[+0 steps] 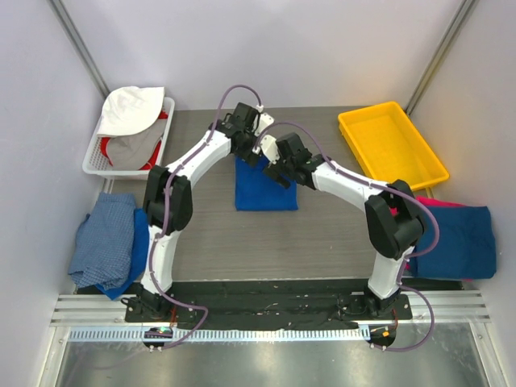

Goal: Fold and stack the t-shirts
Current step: Smooth out wrinkles on the folded tshirt

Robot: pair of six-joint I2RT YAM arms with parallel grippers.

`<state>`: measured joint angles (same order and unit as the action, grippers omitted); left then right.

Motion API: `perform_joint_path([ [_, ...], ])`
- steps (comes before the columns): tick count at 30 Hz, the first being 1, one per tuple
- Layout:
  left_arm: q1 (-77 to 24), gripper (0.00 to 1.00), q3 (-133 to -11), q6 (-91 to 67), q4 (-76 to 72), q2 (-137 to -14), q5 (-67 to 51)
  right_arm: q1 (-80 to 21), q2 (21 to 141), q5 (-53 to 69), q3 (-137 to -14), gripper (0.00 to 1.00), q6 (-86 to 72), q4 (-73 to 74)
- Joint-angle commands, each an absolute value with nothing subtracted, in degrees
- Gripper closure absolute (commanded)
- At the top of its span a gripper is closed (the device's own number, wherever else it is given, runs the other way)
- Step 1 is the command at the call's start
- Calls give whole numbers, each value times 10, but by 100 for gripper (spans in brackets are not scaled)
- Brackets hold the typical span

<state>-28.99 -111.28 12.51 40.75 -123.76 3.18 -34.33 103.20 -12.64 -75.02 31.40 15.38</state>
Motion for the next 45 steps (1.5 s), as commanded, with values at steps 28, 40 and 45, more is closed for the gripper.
perform_joint_path([
  [28, -255, 11, -1227, 138, 331, -1376, 61, -266, 1242, -132, -958, 12, 346, 82],
  [40, -255, 11, -1222, 124, 334, -1344, 76, -265, 1204, -149, -947, 12, 348, 76],
  [45, -255, 11, -1215, 117, 338, -1307, 78, -265, 1165, -155, -947, 12, 349, 89],
])
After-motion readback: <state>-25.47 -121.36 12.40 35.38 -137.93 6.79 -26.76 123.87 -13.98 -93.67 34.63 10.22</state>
